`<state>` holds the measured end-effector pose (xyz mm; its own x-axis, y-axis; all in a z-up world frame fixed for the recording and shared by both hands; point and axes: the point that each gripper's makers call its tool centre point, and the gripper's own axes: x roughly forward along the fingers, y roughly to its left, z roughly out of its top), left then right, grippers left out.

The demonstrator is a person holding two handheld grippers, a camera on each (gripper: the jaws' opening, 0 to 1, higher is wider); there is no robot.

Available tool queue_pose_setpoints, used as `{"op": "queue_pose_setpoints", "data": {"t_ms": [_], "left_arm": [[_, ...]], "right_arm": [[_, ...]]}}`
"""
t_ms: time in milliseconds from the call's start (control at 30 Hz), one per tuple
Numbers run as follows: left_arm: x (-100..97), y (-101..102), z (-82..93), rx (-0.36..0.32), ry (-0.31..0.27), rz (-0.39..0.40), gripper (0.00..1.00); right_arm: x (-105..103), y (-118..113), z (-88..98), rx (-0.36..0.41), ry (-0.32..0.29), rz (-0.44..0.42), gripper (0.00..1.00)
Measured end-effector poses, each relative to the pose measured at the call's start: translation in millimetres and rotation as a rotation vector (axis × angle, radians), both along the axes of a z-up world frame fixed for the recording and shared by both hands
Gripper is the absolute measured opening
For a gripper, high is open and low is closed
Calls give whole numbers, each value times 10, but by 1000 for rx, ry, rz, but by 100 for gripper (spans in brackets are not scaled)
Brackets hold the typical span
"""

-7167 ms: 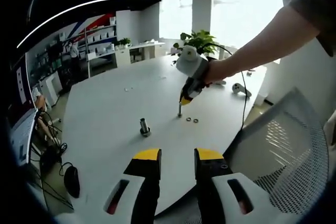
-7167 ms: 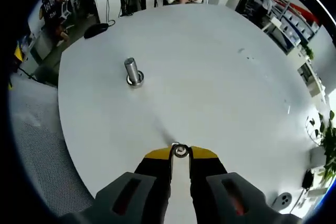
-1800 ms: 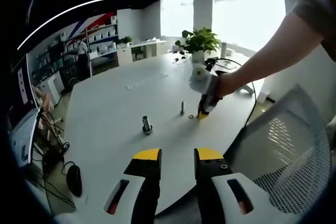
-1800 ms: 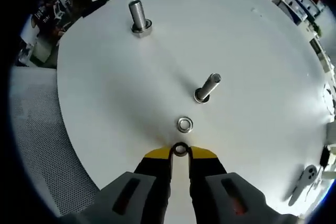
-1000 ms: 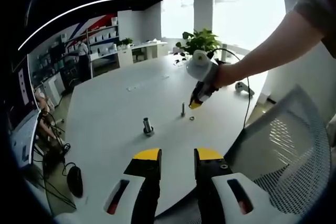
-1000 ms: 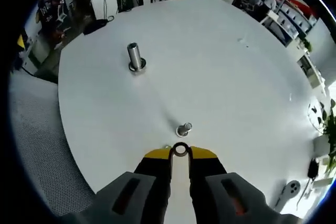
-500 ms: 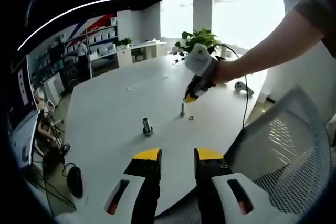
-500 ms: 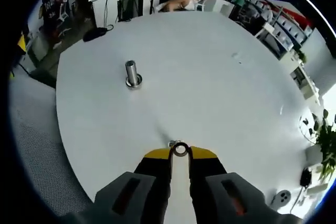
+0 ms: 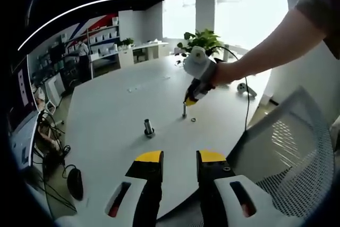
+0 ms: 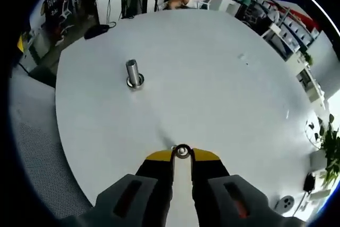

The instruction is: Place the washer onto the threaded stud by aligning its center hole with the stud, sliding it down to the base, and recovering from edge contact or off-axis alignment until the washer reaches the visible bottom stop.

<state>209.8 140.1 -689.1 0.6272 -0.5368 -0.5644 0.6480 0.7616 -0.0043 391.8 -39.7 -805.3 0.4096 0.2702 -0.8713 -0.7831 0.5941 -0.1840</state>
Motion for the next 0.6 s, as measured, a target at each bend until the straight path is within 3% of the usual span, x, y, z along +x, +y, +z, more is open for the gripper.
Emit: {"op": "queue_pose_setpoints", "data": {"t_ms": [600], "left_arm": [[1, 10, -28, 2, 13, 4, 23]], "right_arm": [[23, 46, -215, -24, 59, 22, 13]]}}
